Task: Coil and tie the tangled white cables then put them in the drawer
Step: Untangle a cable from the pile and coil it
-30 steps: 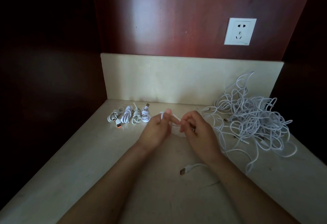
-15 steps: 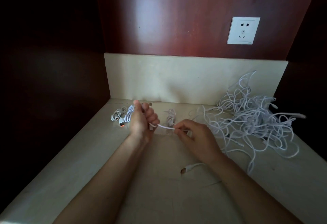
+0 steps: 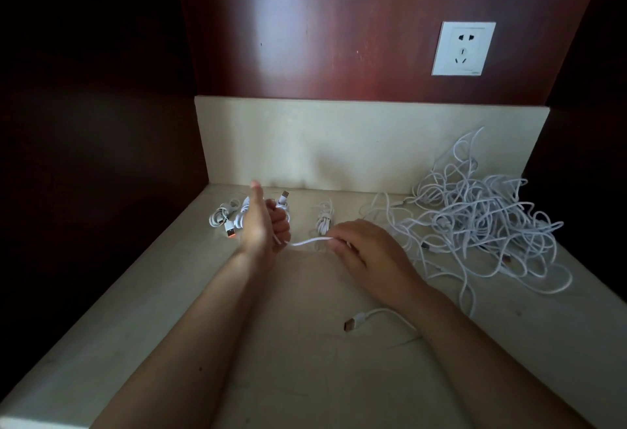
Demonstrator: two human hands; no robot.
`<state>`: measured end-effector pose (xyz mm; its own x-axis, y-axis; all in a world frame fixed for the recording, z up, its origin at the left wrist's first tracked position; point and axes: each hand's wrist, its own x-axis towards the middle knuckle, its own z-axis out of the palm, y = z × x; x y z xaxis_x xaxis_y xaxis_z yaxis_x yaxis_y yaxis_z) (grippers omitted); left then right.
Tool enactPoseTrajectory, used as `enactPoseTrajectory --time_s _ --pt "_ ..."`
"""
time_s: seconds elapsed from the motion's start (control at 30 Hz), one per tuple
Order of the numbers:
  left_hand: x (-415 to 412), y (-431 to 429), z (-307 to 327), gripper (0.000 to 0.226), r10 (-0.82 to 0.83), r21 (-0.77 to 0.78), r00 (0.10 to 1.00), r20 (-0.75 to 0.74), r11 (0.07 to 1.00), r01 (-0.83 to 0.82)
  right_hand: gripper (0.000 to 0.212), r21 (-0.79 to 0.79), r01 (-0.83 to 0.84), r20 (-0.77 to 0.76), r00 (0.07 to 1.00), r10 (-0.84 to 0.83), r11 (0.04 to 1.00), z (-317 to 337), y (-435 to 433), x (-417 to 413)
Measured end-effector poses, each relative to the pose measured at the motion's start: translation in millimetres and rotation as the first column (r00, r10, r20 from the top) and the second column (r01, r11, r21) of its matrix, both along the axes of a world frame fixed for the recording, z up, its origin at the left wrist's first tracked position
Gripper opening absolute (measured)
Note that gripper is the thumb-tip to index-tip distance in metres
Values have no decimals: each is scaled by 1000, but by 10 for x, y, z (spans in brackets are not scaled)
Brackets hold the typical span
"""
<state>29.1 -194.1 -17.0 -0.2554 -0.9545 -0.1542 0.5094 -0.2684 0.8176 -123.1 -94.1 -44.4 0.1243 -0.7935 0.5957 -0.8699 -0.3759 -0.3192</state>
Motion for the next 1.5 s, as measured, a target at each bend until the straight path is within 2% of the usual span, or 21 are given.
enactPoseTrajectory --time_s 0.1,0.17,0.23,0.3,0.43,0.53,0.6,0.67,0.77,0.87,0.93,0.97,1.03,1.07,1.13,1.2,1.27,1.33,1.4,1.5 --pt "-83 93 15 43 -146 49 984 98 989 142 33 -53 -39 8 999 40 998 49 50 50" --pt "-131 187 34 40 -222 12 953 207 974 224 29 -83 -55 48 997 59 995 75 74 67" --pt "-165 240 -14 48 -264 -92 853 450 937 338 23 -102 -70 87 993 78 992 92 85 67" --pt "-187 269 -84 59 -308 -119 752 583 883 454 19 -107 -54 115 991 66 993 87 81 60" --pt "-166 302 -116 57 -512 17 634 580 786 618 4 -100 69 218 975 -46 993 81 70 8" --pt "-137 311 -55 64 -666 140 507 548 670 729 18 -1 88 257 963 -85 996 62 55 -44" --pt "-98 319 -22 61 -668 161 438 602 639 752 21 46 62 235 969 -71 997 37 46 -52" --pt "-74 345 -17 53 -570 80 402 717 640 765 24 66 43 224 973 -57 997 12 38 -62" --pt "-99 362 -51 48 -328 -149 476 816 676 722 20 65 72 223 971 -85 995 4 22 -88" --pt "-157 328 -161 50 73 -458 557 827 663 592 15 49 156 215 963 -163 987 5 10 -102" --pt "-191 330 -217 44 336 -614 543 769 626 481 15 49 226 180 956 -231 973 3 6 -113" --pt "-205 351 -207 39 401 -678 581 708 616 401 15 47 256 156 953 -260 966 1 2 -122" --pt "-220 389 -147 35 365 -741 766 528 639 207 11 19 306 100 947 -307 952 -1 -7 -144" --pt "-229 385 -112 36 277 -725 868 412 677 128 10 -4 321 62 945 -320 947 0 -14 -157" --pt "-257 382 -48 39 66 -601 972 225 795 85 22 -25 336 -22 941 -337 941 -1 -30 -175" --pt "-289 387 -18 41 -55 -446 997 49 892 71 27 -10 357 -50 933 -357 934 -13 -46 -186" --pt "-292 359 2 42 -53 -347 993 -106 938 12 23 54 397 -36 918 -396 916 -9 -55 -220" --pt "-245 296 36 42 14 -285 989 -146 957 -56 18 109 419 -75 908 -413 901 -11 -65 -271" --pt "-179 240 51 41 62 -247 992 -111 965 -88 21 131 424 -121 904 -410 896 -9 -65 -307" --pt "-135 178 20 39 68 -185 994 -86 979 -83 24 64 415 -77 909 -410 908 66 -14 -233"
